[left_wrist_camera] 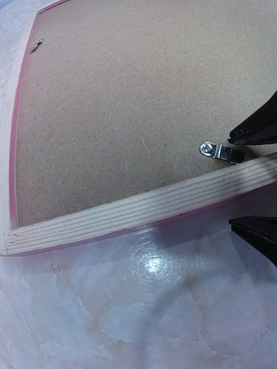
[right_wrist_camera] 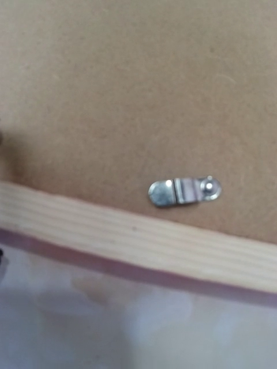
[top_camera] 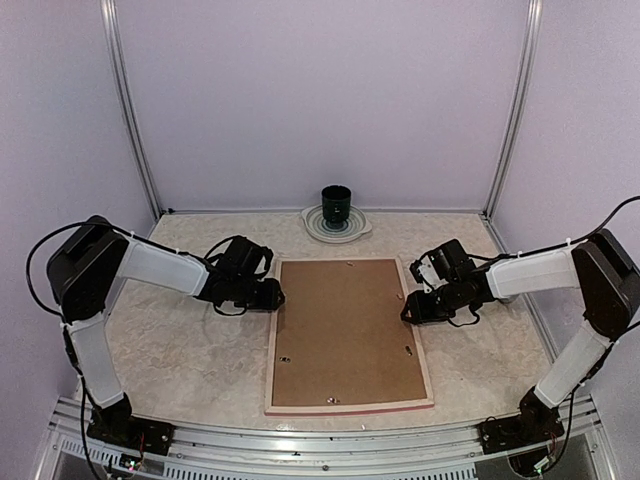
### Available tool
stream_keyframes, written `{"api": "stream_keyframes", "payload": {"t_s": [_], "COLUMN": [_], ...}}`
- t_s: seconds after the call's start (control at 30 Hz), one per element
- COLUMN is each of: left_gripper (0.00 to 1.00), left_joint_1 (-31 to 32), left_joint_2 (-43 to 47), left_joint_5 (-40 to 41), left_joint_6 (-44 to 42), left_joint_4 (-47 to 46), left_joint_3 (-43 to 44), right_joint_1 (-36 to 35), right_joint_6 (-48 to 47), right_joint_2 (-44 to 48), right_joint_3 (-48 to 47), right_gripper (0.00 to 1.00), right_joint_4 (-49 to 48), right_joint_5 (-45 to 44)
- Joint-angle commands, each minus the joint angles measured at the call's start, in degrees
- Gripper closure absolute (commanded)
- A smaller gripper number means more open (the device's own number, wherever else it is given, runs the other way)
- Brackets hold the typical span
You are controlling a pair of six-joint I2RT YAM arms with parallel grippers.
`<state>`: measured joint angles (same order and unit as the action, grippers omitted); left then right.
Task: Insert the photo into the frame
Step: Press the fastener onto the backboard.
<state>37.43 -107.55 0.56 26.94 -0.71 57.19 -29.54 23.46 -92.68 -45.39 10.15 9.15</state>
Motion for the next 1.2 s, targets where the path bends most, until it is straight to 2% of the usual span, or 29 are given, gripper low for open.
{"api": "stream_keyframes", "payload": {"t_s": [0.0,0.4,1.17], "left_gripper": [0.57,0.58,0.72], "left_joint_1": [0.01,-0.08,-0.16], "left_joint_2": [-1.41,-3.31,-4.80], "left_joint_5": [1.20,1.94,3.00], "left_joint_6": [-0.76,-0.92,0.02], "left_joint_4": [0.11,2.33,2.08], "left_joint_3": [2.01,3.37,2.25], "right_joint_1": [-0.61,-0.61,-0.61], "right_joint_6": [-0.52,-0.79,-0.88], "right_joint_2": [-0.06,-0.26,-0.07], "right_joint_3": [-1.63,-1.50,-1.37], "right_gripper": [0.53,0.54,0.54], "right_joint_4": [0.93,1.04,0.92], "right_joint_5": [-0.86,-0.99,-1.23]}}
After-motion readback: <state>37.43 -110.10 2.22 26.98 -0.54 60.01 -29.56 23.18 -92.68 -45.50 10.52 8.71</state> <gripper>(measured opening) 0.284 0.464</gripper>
